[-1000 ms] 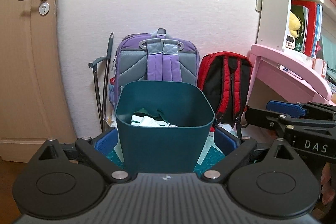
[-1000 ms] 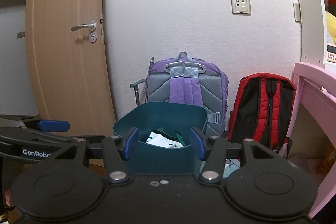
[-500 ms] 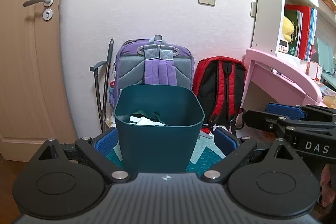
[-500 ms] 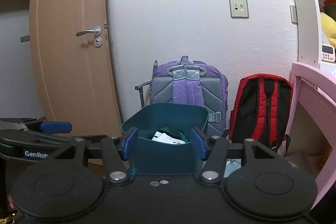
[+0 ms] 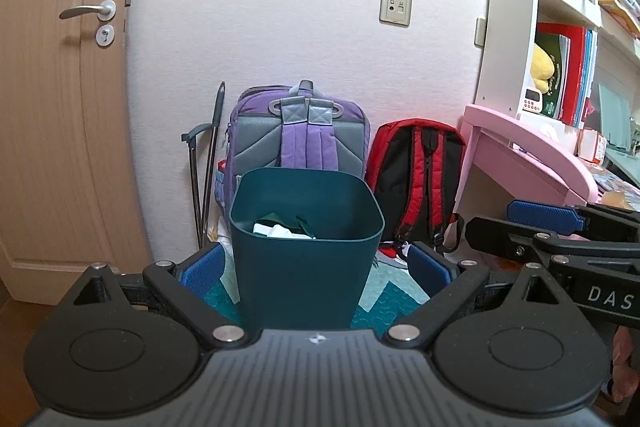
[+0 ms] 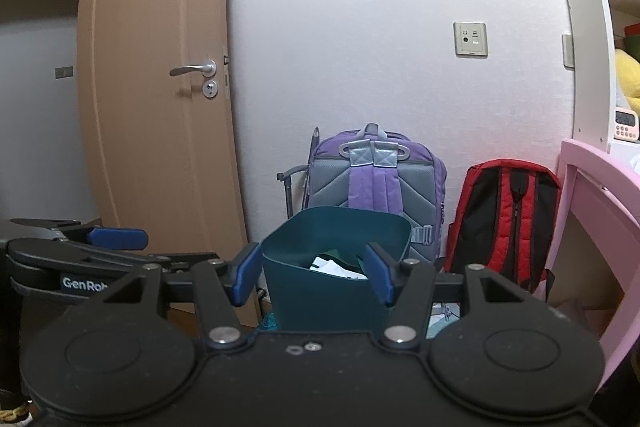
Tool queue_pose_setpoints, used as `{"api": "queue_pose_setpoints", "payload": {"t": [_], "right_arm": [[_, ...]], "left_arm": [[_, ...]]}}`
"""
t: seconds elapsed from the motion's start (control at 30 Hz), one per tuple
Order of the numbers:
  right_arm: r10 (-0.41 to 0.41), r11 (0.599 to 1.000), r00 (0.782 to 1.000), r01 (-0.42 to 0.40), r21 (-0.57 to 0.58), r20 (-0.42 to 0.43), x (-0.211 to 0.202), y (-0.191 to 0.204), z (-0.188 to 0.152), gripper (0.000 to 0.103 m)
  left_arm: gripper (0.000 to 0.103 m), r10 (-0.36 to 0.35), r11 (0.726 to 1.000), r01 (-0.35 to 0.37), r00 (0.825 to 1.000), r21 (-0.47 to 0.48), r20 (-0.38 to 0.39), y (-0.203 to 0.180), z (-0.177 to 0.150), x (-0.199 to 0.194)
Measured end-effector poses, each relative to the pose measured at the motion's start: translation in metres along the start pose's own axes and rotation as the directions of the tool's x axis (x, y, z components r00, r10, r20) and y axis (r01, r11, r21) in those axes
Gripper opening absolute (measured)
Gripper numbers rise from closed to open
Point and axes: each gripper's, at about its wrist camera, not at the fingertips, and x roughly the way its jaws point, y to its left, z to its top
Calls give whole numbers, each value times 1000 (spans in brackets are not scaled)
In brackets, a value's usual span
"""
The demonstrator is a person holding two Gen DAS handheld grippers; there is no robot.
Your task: Collect trash
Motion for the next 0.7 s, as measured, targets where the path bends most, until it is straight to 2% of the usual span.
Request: {"api": "queue_pose_setpoints", "payload": {"t": [0.37, 0.7], "right_arm": [[-10, 1000, 999, 11, 23, -42, -18, 4, -3, 56], [-17, 999, 998, 19, 31, -66, -31, 3, 9, 56]], "left_arm": [[98, -2, 1000, 2, 1000, 8, 0, -6, -4, -23], [98, 9, 1000, -9, 1000, 18, 7, -17, 7, -41]]}}
